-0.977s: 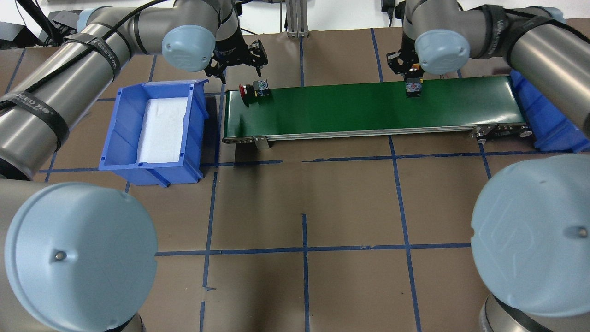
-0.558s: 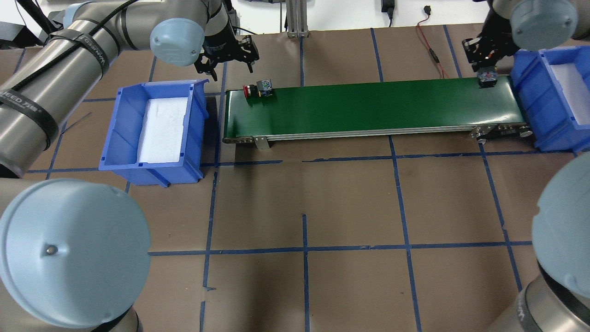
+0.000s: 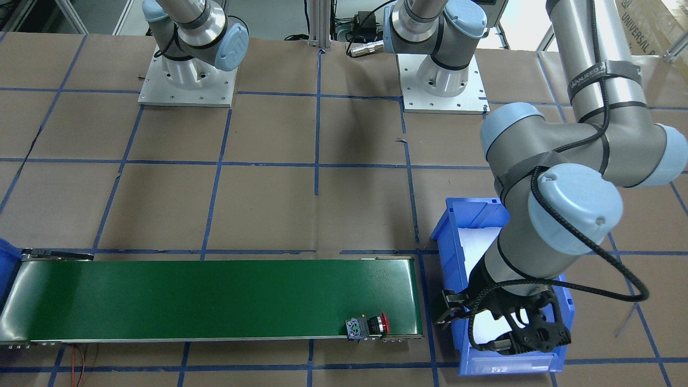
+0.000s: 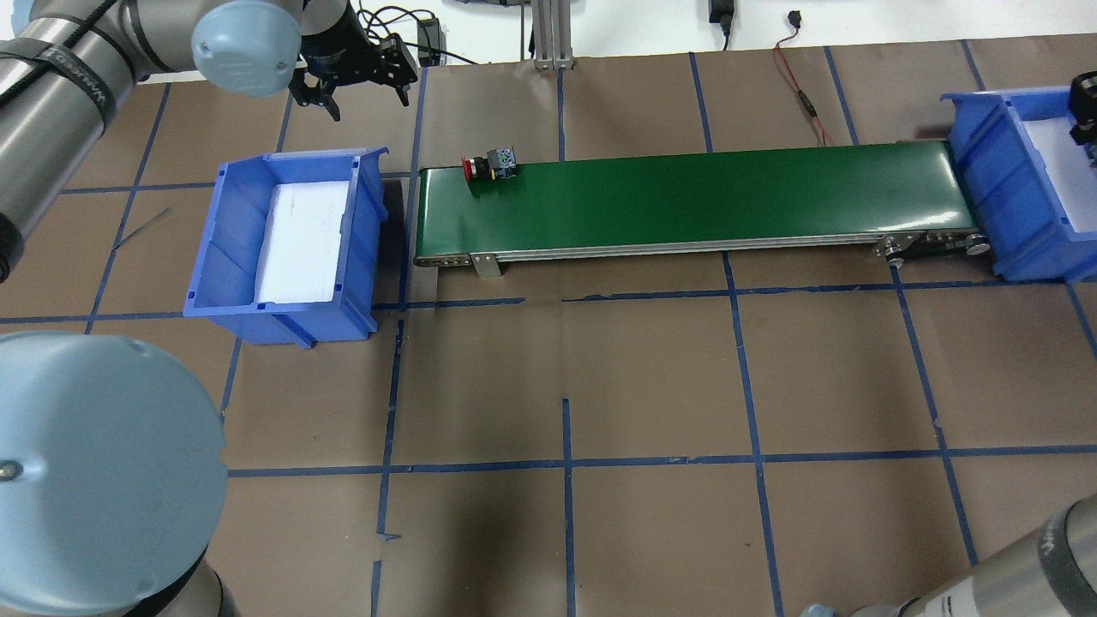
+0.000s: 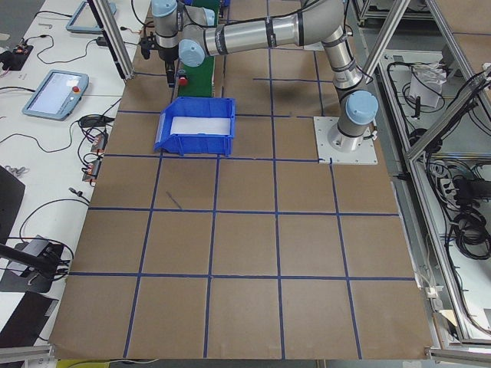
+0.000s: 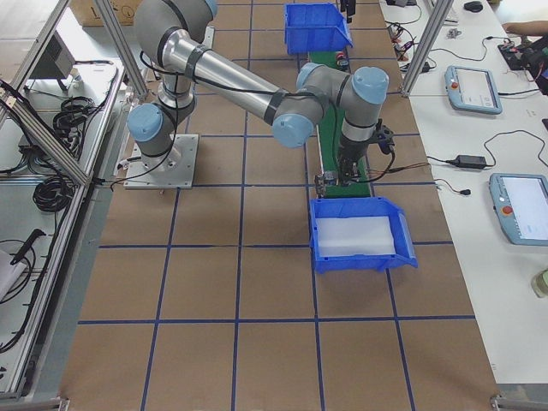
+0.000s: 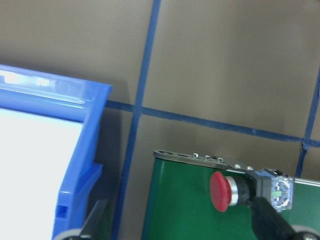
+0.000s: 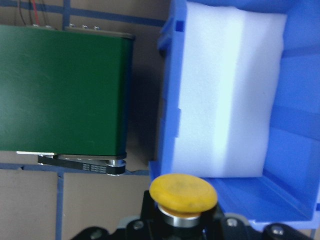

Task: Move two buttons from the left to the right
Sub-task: 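Carry yellow button into far bin with right gripper while left arm withdraws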

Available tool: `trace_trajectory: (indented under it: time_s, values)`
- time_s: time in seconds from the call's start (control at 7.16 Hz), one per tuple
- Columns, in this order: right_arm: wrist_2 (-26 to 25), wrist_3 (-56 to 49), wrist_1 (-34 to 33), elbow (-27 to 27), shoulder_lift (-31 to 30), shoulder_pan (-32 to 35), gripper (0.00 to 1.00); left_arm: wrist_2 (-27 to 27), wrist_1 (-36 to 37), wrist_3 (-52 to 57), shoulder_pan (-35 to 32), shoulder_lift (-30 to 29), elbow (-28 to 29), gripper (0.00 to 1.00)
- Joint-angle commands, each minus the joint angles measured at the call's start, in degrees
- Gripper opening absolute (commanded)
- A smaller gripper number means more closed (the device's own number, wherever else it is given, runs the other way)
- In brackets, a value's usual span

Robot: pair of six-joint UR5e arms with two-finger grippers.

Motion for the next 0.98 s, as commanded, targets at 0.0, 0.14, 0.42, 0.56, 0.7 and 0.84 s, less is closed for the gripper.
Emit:
trace_trajectory:
  time_s: [0.0,0.14,0.42,0.56,0.7,0.84]
  values:
    - [0.32,-2.69,4.90,-7.65,3.81,-2.32,0.04,0.09,-1.42,5.91,1.23,4.88,-0.55,1.00]
    - [0.24,-2.69,4.83,-9.60,6.97,-2.41,0.04,-0.87,-1.51,6.01,0.97,6.03,-0.73,1.00]
    - [1.45,-2.60,3.86,-13.99,13.39,-2.32,0.04,-0.88,-1.77,5.92,1.32,5.16,-0.90,1.00]
    - [1.55,-2.60,4.04,-16.89,15.77,-2.06,0.04,-0.88,-2.21,6.01,1.49,5.77,-1.25,1.00]
    - [1.55,-2.52,3.86,-17.87,17.18,-1.88,0.05,-0.62,-2.21,6.01,1.49,6.04,-1.43,1.00]
    - [1.64,-2.43,3.69,-18.06,18.42,-1.71,0.05,-0.70,-2.21,6.01,1.40,6.04,-1.52,1.00]
